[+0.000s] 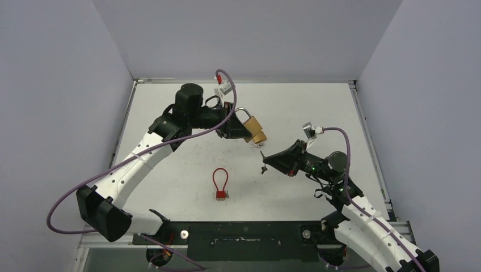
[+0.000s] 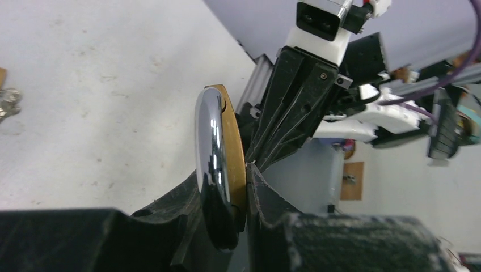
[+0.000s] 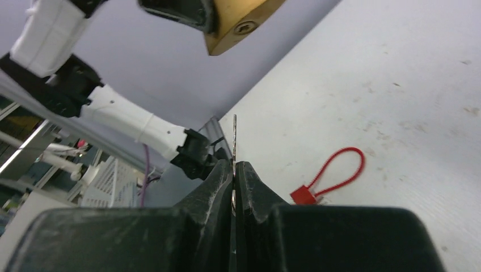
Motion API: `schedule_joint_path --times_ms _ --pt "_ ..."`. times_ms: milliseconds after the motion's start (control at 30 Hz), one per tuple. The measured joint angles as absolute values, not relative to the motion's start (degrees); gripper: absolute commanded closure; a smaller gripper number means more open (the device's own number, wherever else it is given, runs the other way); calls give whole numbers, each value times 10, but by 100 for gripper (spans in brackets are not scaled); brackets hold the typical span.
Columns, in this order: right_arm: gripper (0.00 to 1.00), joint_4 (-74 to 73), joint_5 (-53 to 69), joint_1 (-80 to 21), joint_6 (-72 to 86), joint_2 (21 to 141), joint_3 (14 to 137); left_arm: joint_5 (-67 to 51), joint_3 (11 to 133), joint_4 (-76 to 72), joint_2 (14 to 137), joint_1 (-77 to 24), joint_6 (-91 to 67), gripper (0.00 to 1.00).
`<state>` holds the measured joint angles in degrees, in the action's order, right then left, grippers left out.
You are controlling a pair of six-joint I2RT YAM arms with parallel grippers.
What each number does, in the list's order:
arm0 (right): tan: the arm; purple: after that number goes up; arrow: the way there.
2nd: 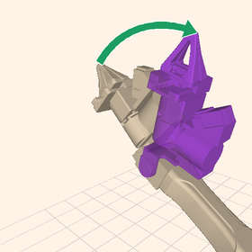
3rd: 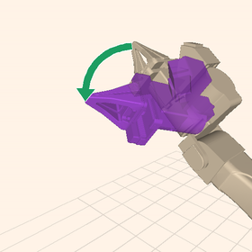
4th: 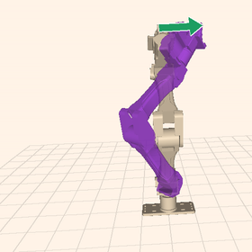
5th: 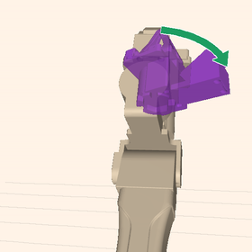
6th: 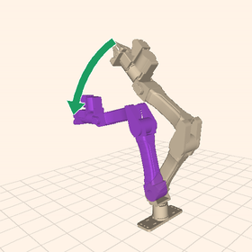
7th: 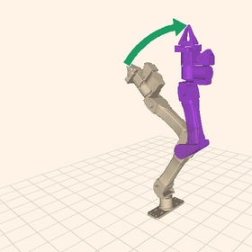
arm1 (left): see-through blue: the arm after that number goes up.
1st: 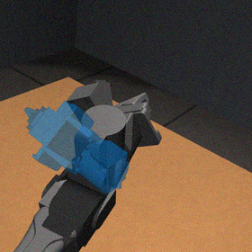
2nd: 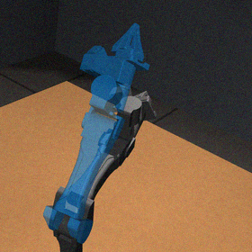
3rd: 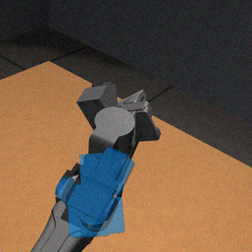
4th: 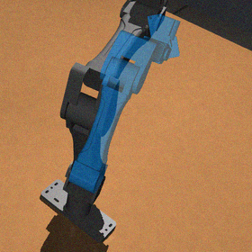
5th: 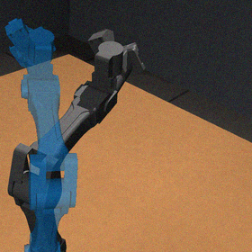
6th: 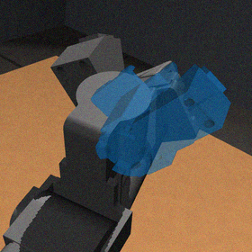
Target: Unlock with the key
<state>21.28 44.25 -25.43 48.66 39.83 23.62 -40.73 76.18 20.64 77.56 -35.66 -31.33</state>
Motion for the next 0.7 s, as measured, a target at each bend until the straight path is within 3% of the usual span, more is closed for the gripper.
schedule_joint_path --times_ms 333,700 --pt "100 264 472 -298 490 377 288 -578 779 208 771 -326 -379 100" --pt "100 266 472 -300 487 415 312 -615 779 174 761 -321 -417 100"
